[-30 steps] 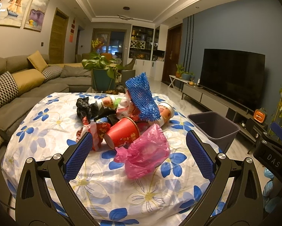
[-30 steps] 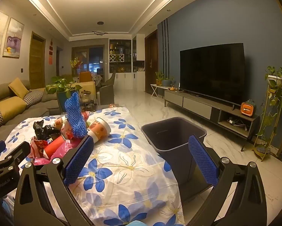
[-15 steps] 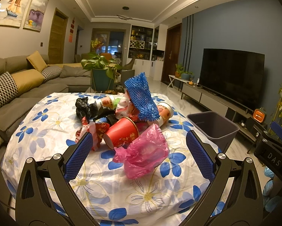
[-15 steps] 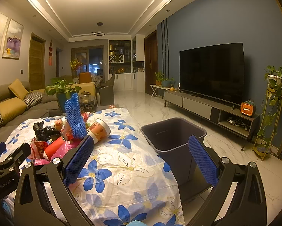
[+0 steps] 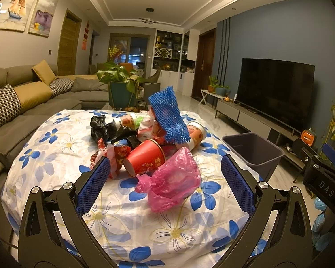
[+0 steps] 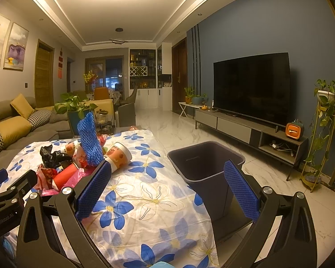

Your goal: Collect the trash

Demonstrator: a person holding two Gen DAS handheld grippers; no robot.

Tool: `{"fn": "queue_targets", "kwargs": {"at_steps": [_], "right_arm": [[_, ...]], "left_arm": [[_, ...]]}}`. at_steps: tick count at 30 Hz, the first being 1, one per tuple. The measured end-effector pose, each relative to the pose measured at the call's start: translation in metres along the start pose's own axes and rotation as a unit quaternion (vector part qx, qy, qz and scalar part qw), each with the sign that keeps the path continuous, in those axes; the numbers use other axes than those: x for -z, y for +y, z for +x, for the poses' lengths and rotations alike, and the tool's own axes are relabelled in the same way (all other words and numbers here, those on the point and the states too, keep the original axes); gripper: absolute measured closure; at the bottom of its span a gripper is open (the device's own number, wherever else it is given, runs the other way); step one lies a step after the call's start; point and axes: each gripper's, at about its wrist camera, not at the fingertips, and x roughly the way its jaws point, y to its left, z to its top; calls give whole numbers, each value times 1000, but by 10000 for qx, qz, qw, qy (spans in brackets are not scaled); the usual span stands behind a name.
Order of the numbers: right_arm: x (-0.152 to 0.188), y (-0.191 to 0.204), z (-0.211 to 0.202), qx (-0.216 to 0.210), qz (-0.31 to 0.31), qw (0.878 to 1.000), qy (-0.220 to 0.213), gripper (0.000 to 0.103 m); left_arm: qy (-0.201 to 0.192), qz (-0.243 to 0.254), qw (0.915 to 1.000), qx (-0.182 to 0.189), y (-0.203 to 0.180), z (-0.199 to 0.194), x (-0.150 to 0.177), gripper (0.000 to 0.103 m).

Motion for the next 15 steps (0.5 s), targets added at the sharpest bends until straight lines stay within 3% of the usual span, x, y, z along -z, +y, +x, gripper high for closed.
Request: {"fn": "queue_targets", "kwargs": {"at_steps": [15], "right_arm": [[0, 0, -2, -19, 0, 10000, -24, 6]], "left_arm": [[0, -10, 10000, 6, -1, 0, 0, 6]]}}
